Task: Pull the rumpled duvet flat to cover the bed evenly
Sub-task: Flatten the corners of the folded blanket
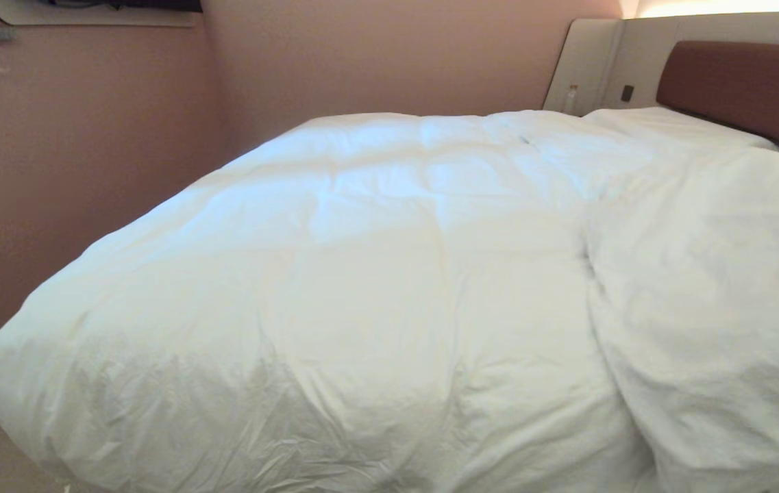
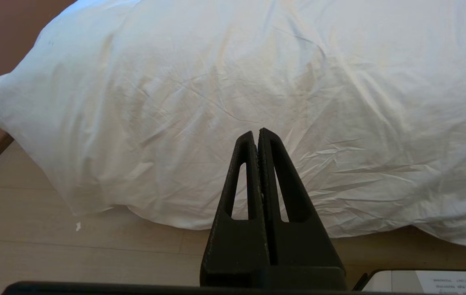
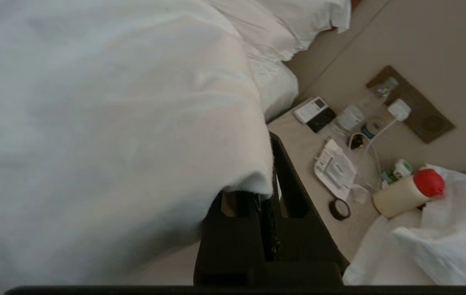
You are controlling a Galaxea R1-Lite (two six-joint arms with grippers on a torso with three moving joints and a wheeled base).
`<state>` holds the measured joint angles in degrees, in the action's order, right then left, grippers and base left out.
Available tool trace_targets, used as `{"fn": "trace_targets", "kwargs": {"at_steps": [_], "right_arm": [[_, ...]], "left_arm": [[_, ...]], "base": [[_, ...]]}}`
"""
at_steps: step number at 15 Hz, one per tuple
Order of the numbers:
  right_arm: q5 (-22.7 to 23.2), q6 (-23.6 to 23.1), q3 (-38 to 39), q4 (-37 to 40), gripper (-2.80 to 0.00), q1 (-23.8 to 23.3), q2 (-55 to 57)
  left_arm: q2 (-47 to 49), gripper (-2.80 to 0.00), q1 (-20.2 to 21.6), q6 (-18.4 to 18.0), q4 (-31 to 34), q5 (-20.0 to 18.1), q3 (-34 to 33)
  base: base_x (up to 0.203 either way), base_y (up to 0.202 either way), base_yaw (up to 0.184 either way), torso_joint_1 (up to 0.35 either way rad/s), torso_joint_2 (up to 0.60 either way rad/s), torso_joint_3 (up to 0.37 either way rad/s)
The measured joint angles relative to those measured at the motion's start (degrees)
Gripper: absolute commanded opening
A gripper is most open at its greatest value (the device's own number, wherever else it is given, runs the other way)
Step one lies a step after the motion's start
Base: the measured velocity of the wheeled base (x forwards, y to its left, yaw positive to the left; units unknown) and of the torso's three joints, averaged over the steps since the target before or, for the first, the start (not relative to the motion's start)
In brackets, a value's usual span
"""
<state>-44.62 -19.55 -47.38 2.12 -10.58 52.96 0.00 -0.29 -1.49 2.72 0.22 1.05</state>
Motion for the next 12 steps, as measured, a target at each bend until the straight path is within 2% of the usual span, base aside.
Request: {"fn": "trace_targets", "kwargs": {"at_steps": [2, 5, 8, 12], "right_arm": [[3.3, -1.9, 1.1, 2.3, -2.80, -2.9, -7.2], [6.4, -3.8, 1.8, 7.8, -2.80, -4.4, -16.6], [6.5, -5.3, 1.9, 13.8, -2.80, -4.7, -24.2], [6.7, -5.9, 1.4, 19.9, -2.80, -4.8, -27.5]], "left_arm": [[0.0, -2.80, 0.0, 0.0, 0.0, 0.0, 0.0], [0.0, -2.80, 0.0, 0.0, 0.0, 0.0, 0.0], [0.0, -2.80, 0.0, 0.0, 0.0, 0.0, 0.0], [0.0, -2.80, 0.0, 0.0, 0.0, 0.0, 0.0]], "base": [[0.000, 0.000, 0.000, 0.000, 0.00, 0.000], [0.000, 0.000, 0.000, 0.000, 0.00, 0.000], [0.000, 0.000, 0.000, 0.000, 0.00, 0.000], [0.000, 0.000, 0.000, 0.000, 0.00, 0.000]]}}
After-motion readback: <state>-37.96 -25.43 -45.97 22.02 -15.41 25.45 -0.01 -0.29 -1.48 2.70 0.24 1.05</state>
